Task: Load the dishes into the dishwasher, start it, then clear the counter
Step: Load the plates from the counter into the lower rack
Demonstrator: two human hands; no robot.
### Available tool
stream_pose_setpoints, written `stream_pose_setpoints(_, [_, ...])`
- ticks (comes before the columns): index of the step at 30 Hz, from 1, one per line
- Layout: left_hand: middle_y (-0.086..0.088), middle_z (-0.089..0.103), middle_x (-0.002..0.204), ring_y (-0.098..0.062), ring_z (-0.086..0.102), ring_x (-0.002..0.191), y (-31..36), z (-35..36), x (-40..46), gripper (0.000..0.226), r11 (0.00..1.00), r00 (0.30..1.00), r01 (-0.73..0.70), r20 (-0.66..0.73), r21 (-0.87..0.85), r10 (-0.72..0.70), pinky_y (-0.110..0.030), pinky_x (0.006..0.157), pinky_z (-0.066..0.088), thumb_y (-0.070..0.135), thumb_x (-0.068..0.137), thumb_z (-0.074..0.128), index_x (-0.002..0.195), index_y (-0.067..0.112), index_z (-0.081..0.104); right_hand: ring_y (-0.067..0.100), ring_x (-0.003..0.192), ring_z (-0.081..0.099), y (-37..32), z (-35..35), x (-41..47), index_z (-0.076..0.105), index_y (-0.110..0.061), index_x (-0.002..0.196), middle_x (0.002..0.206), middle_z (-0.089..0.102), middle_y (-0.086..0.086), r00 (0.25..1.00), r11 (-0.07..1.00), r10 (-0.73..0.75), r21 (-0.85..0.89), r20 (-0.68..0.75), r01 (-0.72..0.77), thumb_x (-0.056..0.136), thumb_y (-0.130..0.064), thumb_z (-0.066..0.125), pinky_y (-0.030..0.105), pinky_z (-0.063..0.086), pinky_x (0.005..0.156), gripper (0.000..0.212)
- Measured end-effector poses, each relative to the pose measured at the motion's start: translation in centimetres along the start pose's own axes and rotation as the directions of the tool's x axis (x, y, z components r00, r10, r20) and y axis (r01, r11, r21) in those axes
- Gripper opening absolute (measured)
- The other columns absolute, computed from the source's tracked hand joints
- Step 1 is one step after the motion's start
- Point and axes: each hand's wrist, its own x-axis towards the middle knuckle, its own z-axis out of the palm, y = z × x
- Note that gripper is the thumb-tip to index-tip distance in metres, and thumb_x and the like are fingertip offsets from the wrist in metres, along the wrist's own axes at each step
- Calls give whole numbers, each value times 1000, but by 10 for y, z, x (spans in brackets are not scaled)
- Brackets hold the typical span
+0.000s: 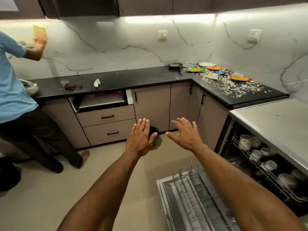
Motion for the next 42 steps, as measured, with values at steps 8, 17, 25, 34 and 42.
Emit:
stream_pose_setpoints(8, [-8, 0, 163, -19, -6, 150, -64, 2, 67, 70, 998, 1000, -2, 0, 65, 2, -32, 118, -6, 54, 101, 17, 154, 11, 3, 20, 149, 12, -10, 28, 91, 35, -28, 148, 158, 27, 1, 1000, 1000, 2, -12, -24, -3, 91, -66, 43, 55, 3, 119, 69])
stream_pose_setpoints(17, [-8, 2, 163, -19, -4, 150, -102, 5, 191, 70, 996, 998, -54, -25, 71, 56, -33, 121, -3, 53, 101, 19, 155, 11, 3, 19, 149, 11, 1, 46, 211, 34, -28, 148, 158, 26, 2, 999, 1000, 28, 1, -45, -28, 91, -67, 42, 54, 2, 118, 70])
stream_pose_setpoints(25, [-8, 1, 163, -18, -5, 150, -138, 28, 295, 70, 994, 994, -107, -2, 37, 107, -33, 119, -4, 53, 102, 20, 154, 11, 3, 18, 149, 10, 16, 63, 304, 35, -28, 148, 159, 25, 1, 995, 996, 85, -34, -52, -87, 91, -67, 41, 53, 1, 119, 70])
stream_pose_setpoints(34, [-8, 2, 163, -18, -5, 150, -185, 62, 437, 69, 967, 966, -255, 40, 7, 254, -32, 119, -6, 51, 102, 20, 154, 9, 4, 17, 149, 10, 49, 90, 413, 36, -28, 147, 158, 27, 0, 961, 964, 260, -40, -92, -265, 90, -66, 44, 53, 1, 119, 69])
stream_pose_setpoints(42, [-7, 3, 163, -18, -5, 150, -196, 92, 553, 69, 923, 922, -383, 44, -40, 384, -30, 118, -7, 53, 102, 19, 154, 10, 4, 18, 149, 11, 85, 95, 489, 36, -28, 148, 158, 27, 1, 908, 917, 389, -31, -156, -398, 90, -67, 43, 54, 2, 119, 70])
